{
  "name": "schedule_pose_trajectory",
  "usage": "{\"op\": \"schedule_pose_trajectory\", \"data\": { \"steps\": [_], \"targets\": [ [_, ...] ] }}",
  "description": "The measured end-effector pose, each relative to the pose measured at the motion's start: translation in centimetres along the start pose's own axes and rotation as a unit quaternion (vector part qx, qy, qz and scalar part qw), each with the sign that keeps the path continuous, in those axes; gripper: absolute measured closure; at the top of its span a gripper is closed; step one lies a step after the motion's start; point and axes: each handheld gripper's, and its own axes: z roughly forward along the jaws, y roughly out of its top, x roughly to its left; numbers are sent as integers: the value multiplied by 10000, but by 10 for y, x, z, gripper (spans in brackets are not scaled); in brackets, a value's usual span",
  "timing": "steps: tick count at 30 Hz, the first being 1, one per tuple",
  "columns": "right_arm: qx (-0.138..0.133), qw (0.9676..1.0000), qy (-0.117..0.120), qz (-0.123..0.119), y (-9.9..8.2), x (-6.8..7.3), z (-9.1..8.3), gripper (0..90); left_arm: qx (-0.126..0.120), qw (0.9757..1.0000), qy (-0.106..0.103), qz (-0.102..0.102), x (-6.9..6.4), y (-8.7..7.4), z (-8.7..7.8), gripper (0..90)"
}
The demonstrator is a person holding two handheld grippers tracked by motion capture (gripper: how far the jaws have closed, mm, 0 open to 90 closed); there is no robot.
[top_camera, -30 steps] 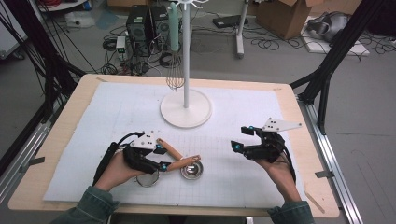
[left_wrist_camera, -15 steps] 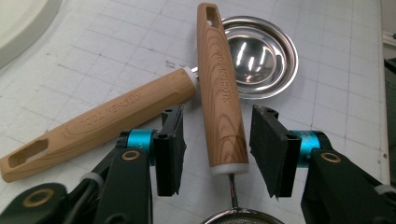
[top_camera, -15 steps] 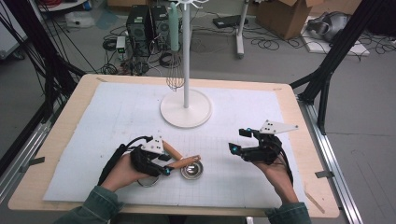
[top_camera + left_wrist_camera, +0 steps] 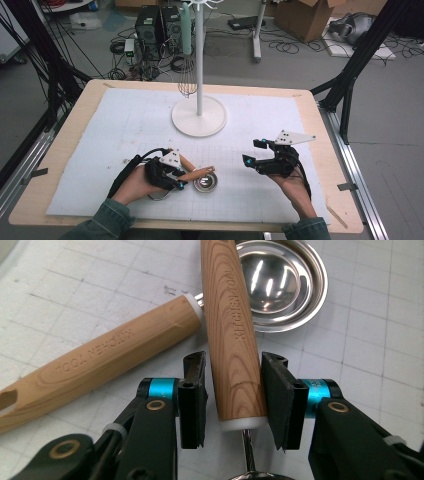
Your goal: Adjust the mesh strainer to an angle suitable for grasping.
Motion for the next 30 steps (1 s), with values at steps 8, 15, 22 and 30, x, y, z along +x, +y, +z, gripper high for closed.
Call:
{"op": "schedule_pose_trajectory", "data": {
  "steps": [8,15,22,30],
  "targets": [
    [112,9999,62,-25,-1,3,8,236,171,9998,25,19,0,2,3,656],
    [211,9997,132,-38,-2,6,15,236,230,9997,-3,-6,-1,3,3,672],
    [289,9994,160,-70,-2,9,20,236,208,9998,-3,-22,-2,3,3,684],
    [328,9993,179,-75,-3,9,23,236,186,9998,85,-32,-2,2,0,687]
  ]
}}
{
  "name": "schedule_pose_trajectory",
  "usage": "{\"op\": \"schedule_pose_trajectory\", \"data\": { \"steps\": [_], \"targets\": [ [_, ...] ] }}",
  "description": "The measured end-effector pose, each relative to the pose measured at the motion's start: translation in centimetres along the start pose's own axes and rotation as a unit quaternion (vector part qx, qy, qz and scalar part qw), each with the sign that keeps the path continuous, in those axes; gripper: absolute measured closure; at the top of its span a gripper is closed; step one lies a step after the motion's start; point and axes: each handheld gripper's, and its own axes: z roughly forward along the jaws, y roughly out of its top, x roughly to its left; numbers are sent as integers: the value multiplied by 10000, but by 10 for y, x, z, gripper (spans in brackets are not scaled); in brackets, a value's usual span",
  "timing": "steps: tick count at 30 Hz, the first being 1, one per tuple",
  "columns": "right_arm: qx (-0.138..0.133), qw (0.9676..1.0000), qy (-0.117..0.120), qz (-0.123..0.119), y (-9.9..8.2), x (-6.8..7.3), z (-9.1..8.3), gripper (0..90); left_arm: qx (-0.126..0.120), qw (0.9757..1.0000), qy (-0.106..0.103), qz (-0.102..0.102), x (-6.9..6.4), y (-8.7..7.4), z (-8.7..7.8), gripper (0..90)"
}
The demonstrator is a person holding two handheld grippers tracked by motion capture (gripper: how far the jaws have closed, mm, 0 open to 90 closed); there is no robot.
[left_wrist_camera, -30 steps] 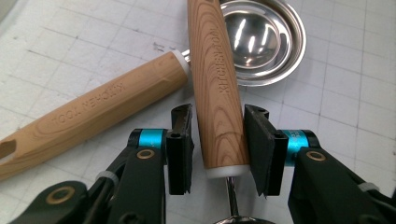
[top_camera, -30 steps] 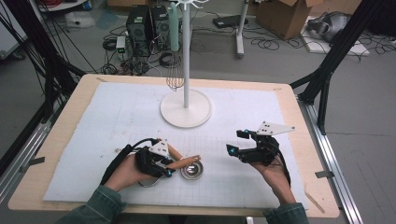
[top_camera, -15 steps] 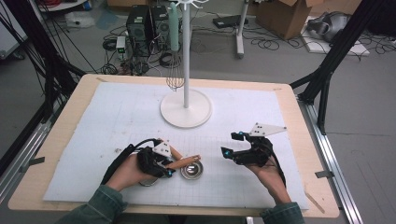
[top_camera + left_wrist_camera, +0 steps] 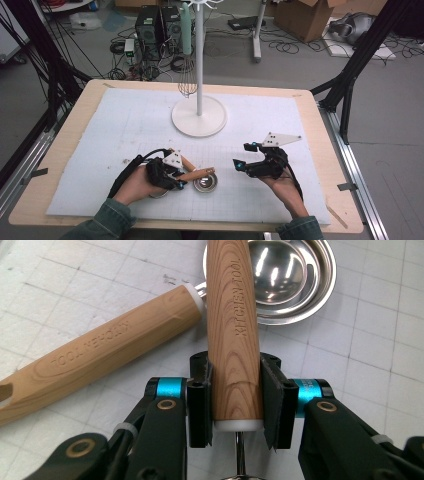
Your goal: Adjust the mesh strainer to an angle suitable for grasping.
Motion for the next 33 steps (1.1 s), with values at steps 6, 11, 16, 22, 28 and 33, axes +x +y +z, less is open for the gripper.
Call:
{"op": "schedule_pose_trajectory", "data": {
  "steps": [6,11,16,22,28,33],
  "targets": [
    [7,10000,27,13,0,1,3,236,-94,9999,34,-14,0,-1,-5,688],
    [-3,10000,47,-12,1,2,5,236,-136,9999,50,-1,0,-1,-9,687],
    [2,10000,48,25,1,3,5,236,-174,9998,84,-1,1,-2,-11,688],
    [-2,9999,103,46,1,4,8,236,-319,9994,129,-63,1,-3,-18,688],
    [-2,9998,156,88,2,7,12,236,-397,9990,161,-86,2,-4,-24,688],
    [-5,9997,218,118,3,10,17,236,-520,9984,210,-119,2,-3,-28,687]
  ]
}}
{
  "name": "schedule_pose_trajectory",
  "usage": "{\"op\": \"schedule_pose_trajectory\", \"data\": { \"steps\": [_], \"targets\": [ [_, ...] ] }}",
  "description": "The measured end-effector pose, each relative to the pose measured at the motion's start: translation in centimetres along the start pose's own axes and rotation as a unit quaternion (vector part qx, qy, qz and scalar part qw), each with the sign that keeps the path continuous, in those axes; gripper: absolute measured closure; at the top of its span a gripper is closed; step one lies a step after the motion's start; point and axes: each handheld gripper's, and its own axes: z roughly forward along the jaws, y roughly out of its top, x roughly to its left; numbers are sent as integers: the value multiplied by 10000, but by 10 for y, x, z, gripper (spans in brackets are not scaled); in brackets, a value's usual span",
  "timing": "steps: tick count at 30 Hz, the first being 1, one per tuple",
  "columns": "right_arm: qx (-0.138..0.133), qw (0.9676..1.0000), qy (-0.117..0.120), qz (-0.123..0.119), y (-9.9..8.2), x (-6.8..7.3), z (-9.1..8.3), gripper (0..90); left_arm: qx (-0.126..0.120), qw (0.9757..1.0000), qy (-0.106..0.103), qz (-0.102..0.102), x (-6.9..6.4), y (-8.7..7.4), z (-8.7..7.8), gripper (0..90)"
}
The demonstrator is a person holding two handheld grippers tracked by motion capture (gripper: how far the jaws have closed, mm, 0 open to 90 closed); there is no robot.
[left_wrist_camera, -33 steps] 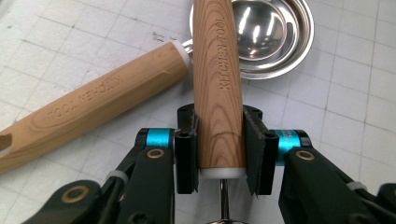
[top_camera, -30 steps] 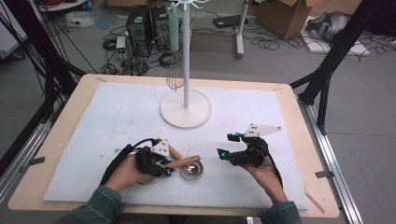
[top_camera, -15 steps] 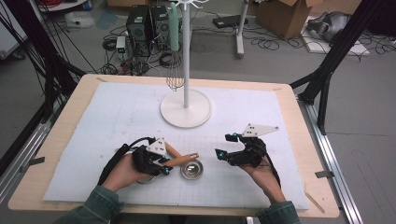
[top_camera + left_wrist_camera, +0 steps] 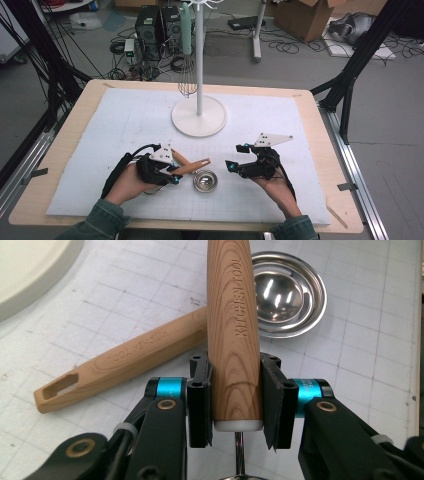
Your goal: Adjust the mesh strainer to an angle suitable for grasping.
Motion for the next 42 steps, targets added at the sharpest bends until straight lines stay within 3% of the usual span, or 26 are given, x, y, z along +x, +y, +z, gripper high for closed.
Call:
{"op": "schedule_pose_trajectory", "data": {
  "steps": [28,42],
  "targets": [
    [89,9987,492,132,9,17,32,247,-578,9982,121,38,-5,13,-15,687],
    [137,9974,688,172,14,21,41,279,-672,9976,139,32,-5,14,-18,687]
  ]
}}
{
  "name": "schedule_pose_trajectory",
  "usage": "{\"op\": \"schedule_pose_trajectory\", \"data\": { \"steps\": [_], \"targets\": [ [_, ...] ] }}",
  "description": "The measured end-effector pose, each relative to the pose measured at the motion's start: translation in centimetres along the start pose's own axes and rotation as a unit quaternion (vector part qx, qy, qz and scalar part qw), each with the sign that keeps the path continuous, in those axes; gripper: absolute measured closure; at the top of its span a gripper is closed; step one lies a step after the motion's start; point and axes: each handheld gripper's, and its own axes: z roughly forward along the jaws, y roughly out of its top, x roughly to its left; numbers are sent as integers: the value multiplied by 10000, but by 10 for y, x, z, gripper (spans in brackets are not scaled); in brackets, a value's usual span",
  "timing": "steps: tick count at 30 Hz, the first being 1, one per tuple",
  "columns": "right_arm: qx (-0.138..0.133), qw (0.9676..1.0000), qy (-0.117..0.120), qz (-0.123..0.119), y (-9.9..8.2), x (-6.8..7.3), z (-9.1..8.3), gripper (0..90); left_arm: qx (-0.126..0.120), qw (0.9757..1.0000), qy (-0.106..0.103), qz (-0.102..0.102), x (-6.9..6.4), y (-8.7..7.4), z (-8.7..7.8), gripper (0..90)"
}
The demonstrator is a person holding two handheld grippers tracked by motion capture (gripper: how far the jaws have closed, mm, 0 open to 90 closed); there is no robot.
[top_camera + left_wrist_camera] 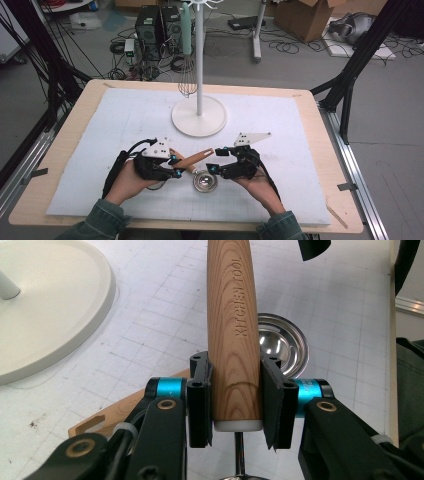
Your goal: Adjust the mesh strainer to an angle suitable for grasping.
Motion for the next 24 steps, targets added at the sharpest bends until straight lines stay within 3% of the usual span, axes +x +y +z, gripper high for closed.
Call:
{"op": "schedule_pose_trajectory", "data": {
  "steps": [17,24],
  "targets": [
    [-35,9999,135,93,10,-2,6,302,-127,9999,20,-48,7,-1,-5,687],
    [-112,9988,430,180,15,1,11,374,-285,9996,76,-51,5,2,-6,687]
  ]
}}
